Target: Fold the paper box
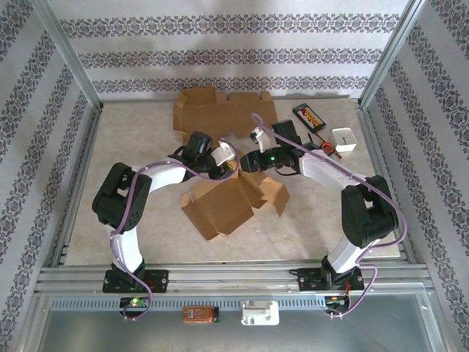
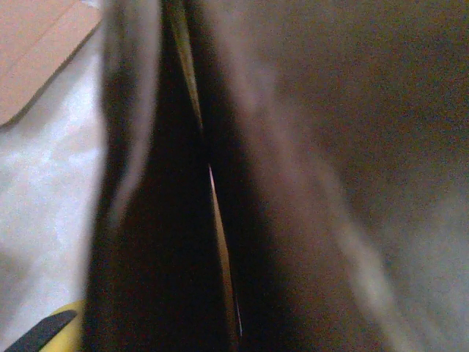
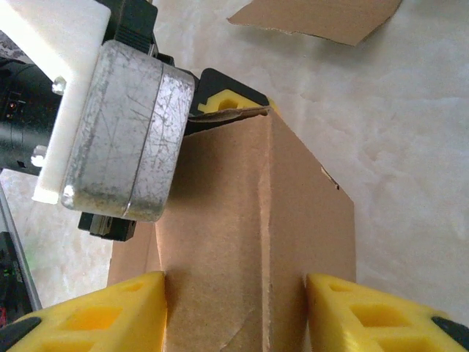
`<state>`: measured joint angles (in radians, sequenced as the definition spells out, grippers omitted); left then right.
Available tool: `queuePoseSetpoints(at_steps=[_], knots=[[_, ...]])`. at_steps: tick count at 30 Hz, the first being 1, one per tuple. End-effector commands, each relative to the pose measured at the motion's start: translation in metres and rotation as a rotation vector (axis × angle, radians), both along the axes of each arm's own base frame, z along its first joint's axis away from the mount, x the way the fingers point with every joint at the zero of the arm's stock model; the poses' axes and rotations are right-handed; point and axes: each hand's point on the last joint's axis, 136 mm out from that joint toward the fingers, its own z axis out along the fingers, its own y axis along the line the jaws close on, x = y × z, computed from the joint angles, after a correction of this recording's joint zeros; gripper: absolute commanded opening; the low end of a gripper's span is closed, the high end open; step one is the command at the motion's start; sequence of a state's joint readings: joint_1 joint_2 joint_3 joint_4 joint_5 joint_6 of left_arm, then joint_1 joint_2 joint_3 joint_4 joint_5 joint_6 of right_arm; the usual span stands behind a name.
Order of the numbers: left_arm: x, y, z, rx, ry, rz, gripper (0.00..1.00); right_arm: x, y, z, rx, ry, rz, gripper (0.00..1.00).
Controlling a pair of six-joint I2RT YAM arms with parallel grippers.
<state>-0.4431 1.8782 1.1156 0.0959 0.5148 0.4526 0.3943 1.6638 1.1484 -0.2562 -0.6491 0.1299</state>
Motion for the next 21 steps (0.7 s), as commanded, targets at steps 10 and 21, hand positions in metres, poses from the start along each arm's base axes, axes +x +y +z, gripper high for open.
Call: queuePoseSetpoints(at_steps=[10, 21], knots=[[0.018, -0.019, 0.003, -0.16, -0.044, 0.137, 0.08, -0.006, 0.005, -0.01, 0.019, 0.034, 0.039, 0.51], [0.027, -0.023, 0.004, -0.132, -0.15, 0.22, 0.29, -0.006, 0.003, -0.005, 0.019, 0.025, 0.027, 0.52]])
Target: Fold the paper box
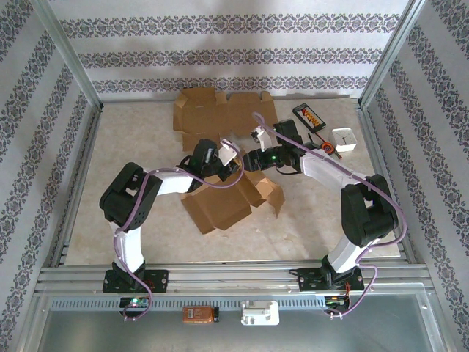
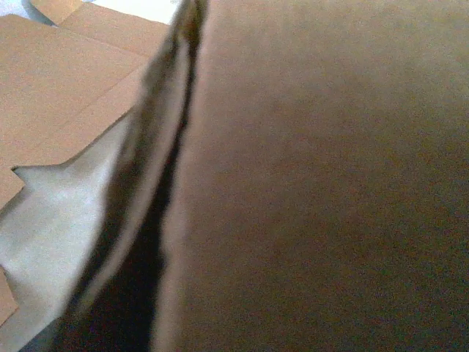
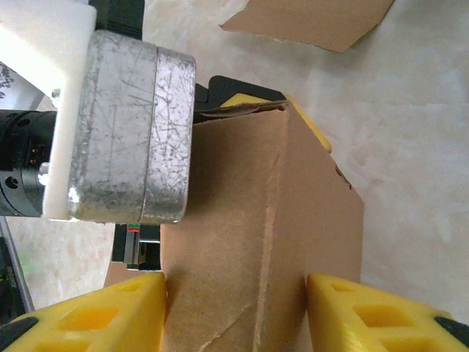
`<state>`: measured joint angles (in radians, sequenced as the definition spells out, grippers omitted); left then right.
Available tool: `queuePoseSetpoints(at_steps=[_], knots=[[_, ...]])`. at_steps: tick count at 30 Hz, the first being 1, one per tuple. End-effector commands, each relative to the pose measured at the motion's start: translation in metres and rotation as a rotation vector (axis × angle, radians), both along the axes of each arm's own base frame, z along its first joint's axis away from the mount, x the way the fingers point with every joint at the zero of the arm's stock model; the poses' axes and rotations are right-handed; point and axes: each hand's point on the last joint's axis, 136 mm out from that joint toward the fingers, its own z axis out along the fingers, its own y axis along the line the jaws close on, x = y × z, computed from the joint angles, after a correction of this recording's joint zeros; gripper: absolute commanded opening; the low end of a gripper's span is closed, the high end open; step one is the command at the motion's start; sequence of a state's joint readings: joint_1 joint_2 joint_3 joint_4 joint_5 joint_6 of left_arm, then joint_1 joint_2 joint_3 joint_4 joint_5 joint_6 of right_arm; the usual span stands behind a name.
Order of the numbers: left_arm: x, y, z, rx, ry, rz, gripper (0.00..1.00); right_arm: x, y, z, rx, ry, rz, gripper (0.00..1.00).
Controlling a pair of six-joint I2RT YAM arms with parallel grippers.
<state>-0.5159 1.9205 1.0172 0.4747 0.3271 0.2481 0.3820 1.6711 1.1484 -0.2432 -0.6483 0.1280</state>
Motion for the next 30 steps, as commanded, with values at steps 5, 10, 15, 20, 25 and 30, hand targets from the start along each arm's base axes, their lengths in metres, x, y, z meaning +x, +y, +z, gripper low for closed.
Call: queuePoseSetpoints(at_steps=[5, 10, 15, 20, 25, 30], knots=[[0.009, -0.003, -0.001, -0.005, -0.033, 0.061, 0.01, -0.011, 0.006, -0.004, 0.019, 0.036, 0.031, 0.53], [0.013, 0.008, -0.003, 0.032, -0.028, 0.148, 0.0, -0.009, 0.007, -0.001, 0.034, 0.041, 0.01, 0.55], [0.016, 0.007, 0.0, -0.006, -0.014, 0.175, 0.26, -0.006, 0.009, -0.005, 0.042, 0.047, 0.0, 0.55], [0.023, 0.001, 0.007, -0.064, -0.019, 0.189, 0.17, -0.005, 0.009, -0.002, 0.045, 0.041, -0.004, 0.56], [0.027, -0.003, 0.011, -0.113, -0.005, 0.203, 0.0, -0.004, 0.005, -0.001, 0.035, 0.022, -0.013, 0.6], [0.02, -0.001, 0.015, -0.158, 0.011, 0.212, 0.0, 0.0, 0.003, -0.001, 0.035, 0.028, -0.035, 0.66]])
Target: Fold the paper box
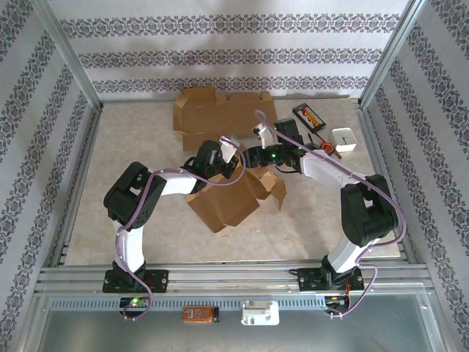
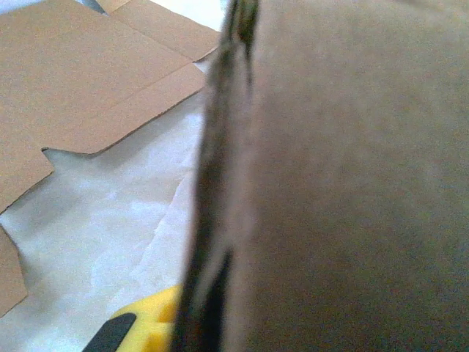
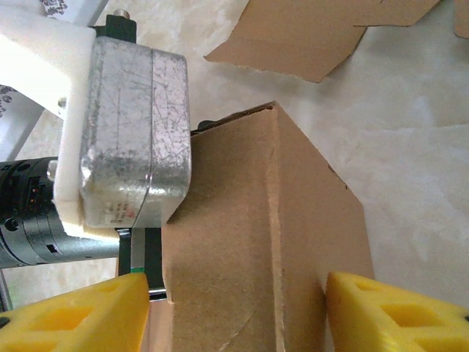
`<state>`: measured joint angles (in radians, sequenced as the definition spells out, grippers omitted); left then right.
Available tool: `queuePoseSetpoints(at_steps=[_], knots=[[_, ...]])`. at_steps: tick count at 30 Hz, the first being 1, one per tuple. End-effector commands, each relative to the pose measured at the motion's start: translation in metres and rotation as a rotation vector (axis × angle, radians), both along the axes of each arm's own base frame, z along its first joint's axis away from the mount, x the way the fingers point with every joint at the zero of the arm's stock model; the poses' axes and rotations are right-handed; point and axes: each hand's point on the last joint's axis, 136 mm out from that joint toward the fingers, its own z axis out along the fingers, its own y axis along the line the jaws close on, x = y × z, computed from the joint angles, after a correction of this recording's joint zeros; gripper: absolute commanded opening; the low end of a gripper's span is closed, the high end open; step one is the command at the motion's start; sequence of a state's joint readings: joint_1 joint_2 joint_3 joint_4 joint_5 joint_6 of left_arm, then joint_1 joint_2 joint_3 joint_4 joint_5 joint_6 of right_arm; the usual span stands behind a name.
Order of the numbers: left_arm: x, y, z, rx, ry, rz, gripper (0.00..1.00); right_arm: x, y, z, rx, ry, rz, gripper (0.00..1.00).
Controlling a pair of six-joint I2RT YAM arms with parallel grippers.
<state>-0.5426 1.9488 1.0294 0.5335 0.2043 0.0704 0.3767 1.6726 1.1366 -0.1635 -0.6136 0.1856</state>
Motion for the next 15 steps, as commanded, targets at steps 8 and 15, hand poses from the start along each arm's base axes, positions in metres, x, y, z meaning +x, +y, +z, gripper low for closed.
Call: queuePoseSetpoints(at_steps=[8, 15], knots=[[-0.006, 0.058, 0.024, 0.075, -0.084, 0.297, 0.0, 0.019, -0.02, 0.04, 0.035, 0.044, -0.247, 0.8], [-0.03, 0.099, 0.03, 0.144, -0.084, 0.568, 0.0, 0.042, -0.089, 0.035, -0.007, 0.25, -0.645, 0.82]])
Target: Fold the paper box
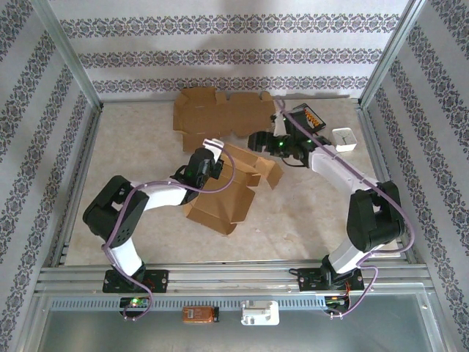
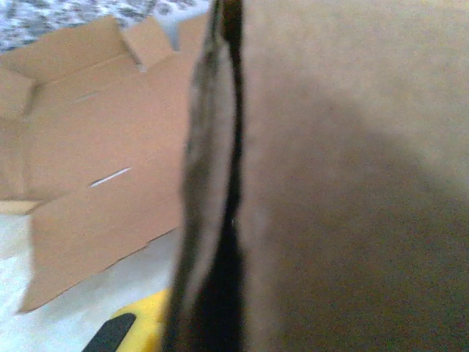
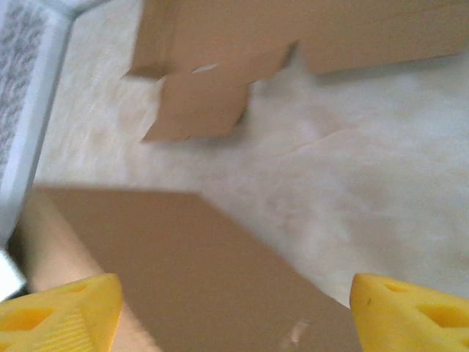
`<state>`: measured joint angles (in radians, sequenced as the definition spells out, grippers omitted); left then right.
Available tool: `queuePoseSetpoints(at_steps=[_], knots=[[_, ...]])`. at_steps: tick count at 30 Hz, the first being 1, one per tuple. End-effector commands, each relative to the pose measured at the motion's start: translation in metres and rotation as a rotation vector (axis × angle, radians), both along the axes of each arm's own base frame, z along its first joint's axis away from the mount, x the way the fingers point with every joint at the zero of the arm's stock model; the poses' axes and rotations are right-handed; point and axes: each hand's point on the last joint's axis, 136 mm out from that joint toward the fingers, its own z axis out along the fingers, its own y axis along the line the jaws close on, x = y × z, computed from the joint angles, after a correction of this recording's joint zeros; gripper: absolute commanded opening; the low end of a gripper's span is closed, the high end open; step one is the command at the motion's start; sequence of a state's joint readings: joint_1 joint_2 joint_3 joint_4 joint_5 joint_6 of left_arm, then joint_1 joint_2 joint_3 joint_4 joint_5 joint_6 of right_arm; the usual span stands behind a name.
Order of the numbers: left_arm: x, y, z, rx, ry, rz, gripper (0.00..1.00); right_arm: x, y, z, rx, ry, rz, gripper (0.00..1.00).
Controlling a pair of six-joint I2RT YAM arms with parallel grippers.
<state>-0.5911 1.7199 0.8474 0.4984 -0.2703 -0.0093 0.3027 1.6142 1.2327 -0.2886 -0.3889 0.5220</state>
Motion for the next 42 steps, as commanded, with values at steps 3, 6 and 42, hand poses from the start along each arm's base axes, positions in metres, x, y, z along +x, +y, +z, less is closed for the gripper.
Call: queuePoseSetpoints(at_steps=[3, 6, 42], knots=[[-0.02, 0.016, 0.001, -0.035, -0.006, 0.174, 0.19, 0.002, -0.032, 0.015, 0.006, 0.133, -0.212, 0.83], [-0.027, 0.0, 0.005, -0.071, -0.007, 0.135, 0.34, -0.001, -0.032, 0.027, 0.022, 0.12, -0.217, 0.84], [-0.016, 0.006, 0.091, -0.684, 0.521, 0.05, 0.92, -0.069, 0.018, -0.006, 0.075, 0.208, -0.255, 0.93]])
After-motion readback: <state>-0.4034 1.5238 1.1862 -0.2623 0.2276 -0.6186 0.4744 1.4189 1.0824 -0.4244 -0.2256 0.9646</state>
